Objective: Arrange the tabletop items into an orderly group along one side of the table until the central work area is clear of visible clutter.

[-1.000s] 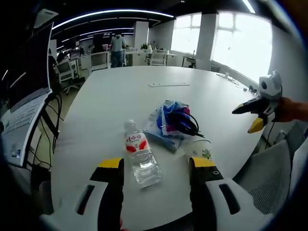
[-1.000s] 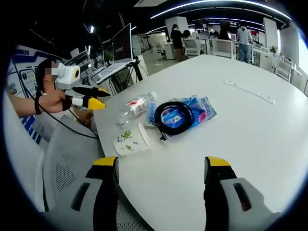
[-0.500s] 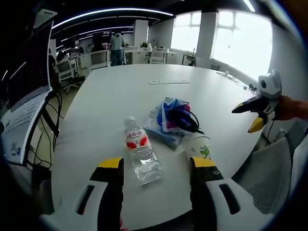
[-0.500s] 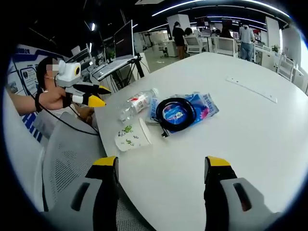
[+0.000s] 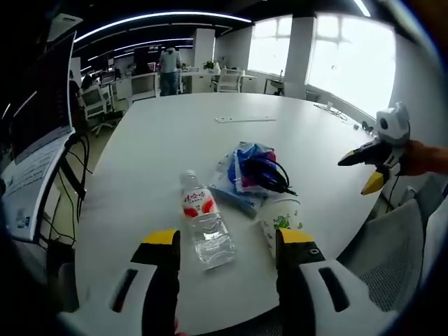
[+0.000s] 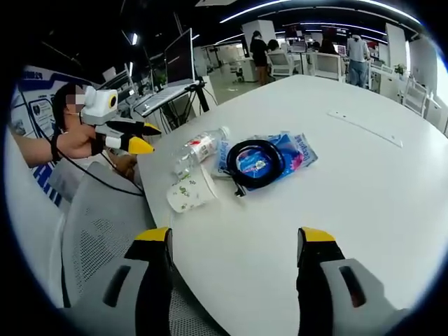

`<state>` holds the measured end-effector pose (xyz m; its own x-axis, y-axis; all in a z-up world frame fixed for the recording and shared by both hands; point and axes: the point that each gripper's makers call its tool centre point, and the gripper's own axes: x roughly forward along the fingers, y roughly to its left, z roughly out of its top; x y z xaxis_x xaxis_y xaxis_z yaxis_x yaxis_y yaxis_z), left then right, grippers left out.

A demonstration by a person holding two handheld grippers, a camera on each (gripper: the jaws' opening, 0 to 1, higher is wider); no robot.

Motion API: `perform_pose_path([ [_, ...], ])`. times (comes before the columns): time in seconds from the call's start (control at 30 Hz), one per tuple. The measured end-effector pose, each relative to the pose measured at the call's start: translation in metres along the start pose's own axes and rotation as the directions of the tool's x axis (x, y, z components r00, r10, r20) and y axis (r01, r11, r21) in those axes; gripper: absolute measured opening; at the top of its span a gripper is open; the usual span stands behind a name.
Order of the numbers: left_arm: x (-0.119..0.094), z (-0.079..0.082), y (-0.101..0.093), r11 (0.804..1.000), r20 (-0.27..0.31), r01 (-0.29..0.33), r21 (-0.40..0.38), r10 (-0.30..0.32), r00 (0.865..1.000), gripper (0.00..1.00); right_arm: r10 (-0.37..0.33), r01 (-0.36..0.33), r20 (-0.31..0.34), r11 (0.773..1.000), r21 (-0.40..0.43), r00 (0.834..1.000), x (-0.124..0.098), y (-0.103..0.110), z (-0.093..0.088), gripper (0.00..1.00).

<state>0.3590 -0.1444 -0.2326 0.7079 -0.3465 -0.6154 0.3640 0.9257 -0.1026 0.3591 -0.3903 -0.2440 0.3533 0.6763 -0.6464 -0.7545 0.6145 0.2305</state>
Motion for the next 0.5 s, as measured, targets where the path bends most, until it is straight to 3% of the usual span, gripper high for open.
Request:
perform_pose_path([
  [0.5,-0.0002,-0.0006,-0.0005,1.0,0.001,0.0,-0.005,0.0,1.0,0.55,0.002,-0.002,0.006,1.0,0.004,1.0,-0.0012,0.0012,0.0008,0.72],
])
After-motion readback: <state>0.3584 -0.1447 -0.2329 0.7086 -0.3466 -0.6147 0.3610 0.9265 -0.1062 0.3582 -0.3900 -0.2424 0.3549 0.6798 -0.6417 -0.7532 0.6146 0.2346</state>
